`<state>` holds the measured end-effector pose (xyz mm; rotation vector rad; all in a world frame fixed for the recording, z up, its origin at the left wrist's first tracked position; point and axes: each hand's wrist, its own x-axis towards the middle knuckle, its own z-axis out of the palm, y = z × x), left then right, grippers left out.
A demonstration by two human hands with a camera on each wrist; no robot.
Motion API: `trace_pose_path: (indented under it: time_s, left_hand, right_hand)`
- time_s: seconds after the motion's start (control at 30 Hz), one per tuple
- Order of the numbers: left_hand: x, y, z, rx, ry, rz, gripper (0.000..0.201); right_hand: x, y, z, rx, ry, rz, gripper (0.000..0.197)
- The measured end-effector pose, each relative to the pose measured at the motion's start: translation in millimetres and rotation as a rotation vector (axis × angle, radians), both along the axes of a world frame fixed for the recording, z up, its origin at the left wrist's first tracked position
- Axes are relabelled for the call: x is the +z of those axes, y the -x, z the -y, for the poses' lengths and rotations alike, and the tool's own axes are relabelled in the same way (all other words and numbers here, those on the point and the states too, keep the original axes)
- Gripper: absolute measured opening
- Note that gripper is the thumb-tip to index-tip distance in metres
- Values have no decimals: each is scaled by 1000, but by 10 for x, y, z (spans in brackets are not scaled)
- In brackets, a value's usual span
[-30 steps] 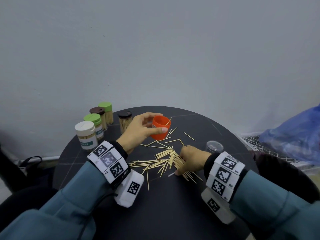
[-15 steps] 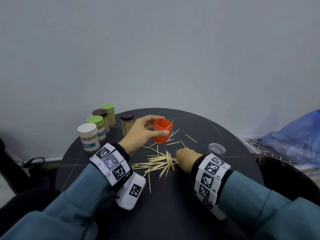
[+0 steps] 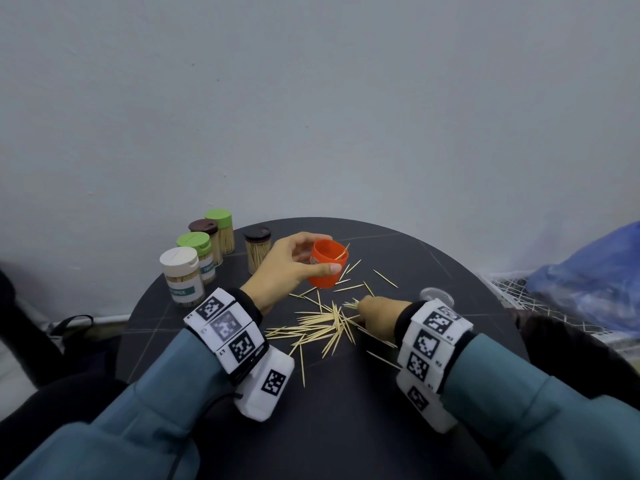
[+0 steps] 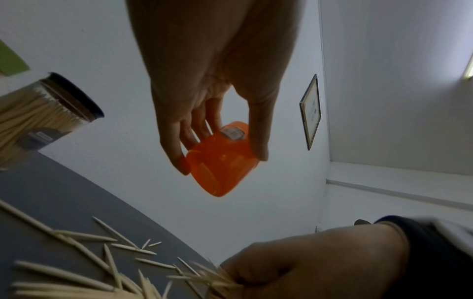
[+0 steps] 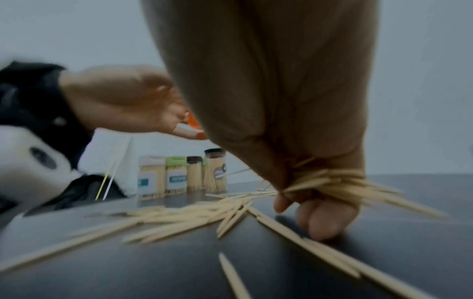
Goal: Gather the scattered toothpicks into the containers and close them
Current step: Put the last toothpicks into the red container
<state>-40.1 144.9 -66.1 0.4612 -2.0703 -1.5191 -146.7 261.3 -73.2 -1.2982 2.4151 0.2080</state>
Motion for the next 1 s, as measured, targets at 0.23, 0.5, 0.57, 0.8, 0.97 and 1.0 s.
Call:
trace_pose_path:
  time_s: [0.23,0.5,0.57,0.8,0.97,1.0]
  left_hand:
    - [-9,11,22,0,11,12,48]
    - [-44,14,38,0,8,26,48]
    - [-56,19,46,-4,2,44,50]
    - [-52,25,20,-26,-27,38,48]
    - [-55,19,8,-33,-73,10,50]
    - [-55,19,9,-35,-71,7,47]
  right_hand:
    - [59,255,-48,-249,358,524,23]
    - [285,354,61,-351,1050,957,27]
    - [423,333,104,-313,1227,938,27]
    - [561,75,207,-97,1341,850,21]
    - [248,-57,281,-13,1212,815,19]
    - [217,-63,286,-24,1205,835,20]
